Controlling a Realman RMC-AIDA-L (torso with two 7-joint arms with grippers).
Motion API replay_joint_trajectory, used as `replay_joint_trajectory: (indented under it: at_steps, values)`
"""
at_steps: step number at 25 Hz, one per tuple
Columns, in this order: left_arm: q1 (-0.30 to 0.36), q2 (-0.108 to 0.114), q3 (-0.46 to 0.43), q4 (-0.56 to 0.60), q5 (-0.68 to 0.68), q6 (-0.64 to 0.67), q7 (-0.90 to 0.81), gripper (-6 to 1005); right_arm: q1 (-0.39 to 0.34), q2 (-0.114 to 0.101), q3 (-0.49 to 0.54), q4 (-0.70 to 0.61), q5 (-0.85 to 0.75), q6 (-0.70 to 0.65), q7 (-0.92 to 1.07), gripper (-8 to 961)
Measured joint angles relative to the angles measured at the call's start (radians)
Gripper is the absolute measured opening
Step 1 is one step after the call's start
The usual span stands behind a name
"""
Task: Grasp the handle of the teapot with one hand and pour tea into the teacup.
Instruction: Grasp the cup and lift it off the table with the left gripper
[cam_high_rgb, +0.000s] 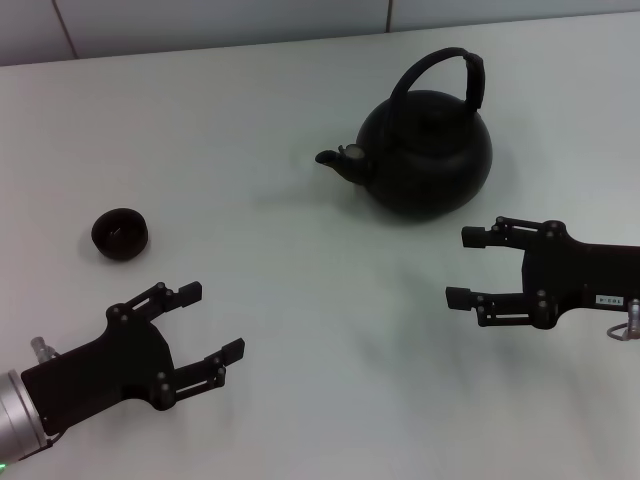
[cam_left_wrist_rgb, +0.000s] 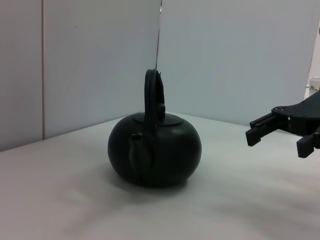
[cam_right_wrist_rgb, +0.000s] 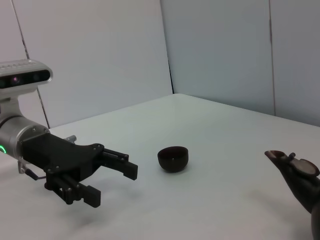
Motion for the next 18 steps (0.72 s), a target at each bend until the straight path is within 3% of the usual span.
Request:
replay_joint_trajectory:
  at_steps: [18]
  values:
    - [0.0,-0.005,-0.018,0.015,0.051,-0.001,-0.017,848,0.0,0.0,0.0,0.004,0.0,0.0,0.0,825]
